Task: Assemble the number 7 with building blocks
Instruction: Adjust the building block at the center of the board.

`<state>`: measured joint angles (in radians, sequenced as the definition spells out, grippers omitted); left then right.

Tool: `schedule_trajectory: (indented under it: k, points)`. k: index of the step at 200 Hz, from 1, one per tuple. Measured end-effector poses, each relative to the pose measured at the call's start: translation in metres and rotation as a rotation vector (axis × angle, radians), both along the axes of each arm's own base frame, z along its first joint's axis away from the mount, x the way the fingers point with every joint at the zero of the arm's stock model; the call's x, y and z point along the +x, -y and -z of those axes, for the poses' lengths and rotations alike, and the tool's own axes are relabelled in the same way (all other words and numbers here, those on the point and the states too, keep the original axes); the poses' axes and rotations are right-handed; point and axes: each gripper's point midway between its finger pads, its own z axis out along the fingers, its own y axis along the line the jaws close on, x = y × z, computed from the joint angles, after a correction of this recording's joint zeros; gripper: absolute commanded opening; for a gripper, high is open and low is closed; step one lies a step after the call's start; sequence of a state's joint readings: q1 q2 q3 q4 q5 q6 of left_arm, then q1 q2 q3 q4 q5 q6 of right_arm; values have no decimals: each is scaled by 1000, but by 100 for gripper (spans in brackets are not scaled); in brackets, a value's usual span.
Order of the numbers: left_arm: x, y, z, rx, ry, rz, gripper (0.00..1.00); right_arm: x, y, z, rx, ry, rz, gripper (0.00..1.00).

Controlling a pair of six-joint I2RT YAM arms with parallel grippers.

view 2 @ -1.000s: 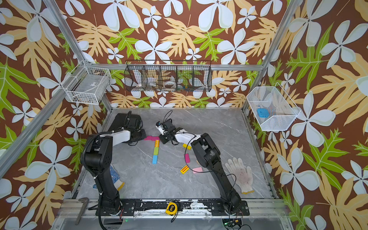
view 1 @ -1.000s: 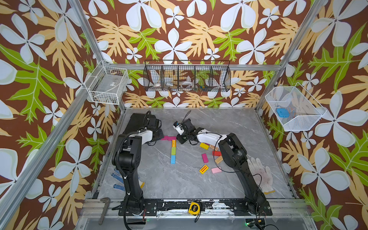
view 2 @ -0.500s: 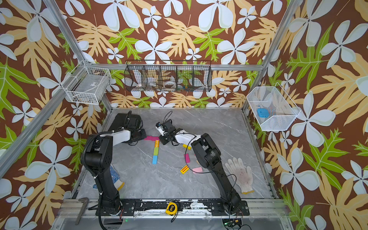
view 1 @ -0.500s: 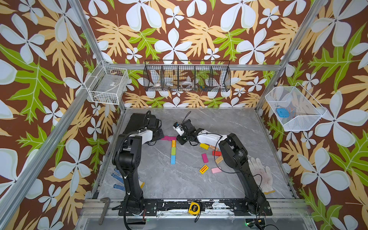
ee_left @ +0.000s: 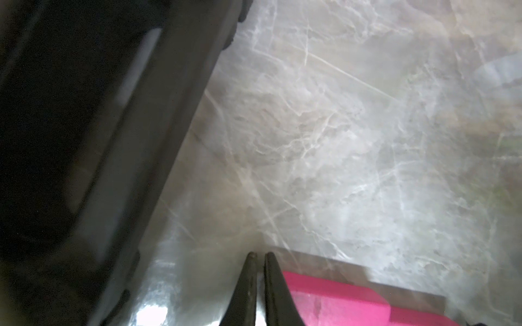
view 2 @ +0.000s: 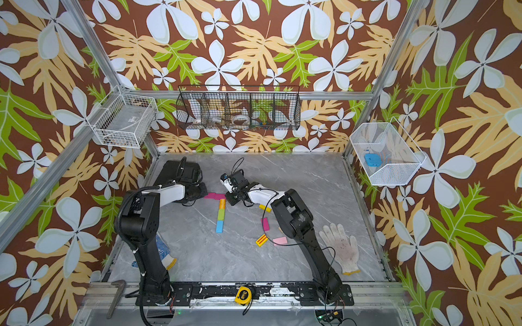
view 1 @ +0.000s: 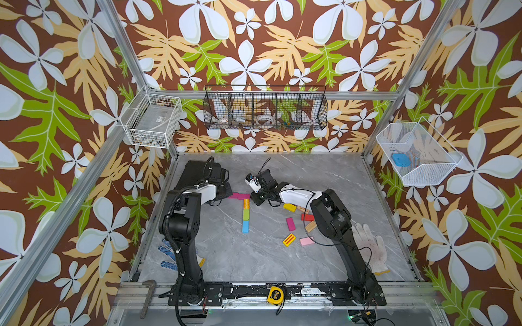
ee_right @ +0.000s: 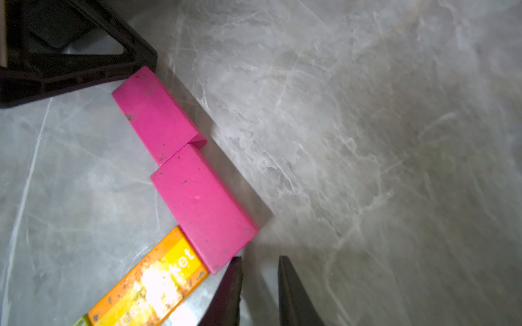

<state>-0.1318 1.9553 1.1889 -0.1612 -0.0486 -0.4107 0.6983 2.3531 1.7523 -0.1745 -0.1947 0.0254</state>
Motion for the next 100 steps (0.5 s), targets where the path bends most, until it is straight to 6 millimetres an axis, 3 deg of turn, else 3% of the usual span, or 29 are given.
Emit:
schedule_trajectory:
  k: [100]
  points:
    - [-1,-6,0,14,-5,-18,11,-1,-7,1,10,-3,-18,24]
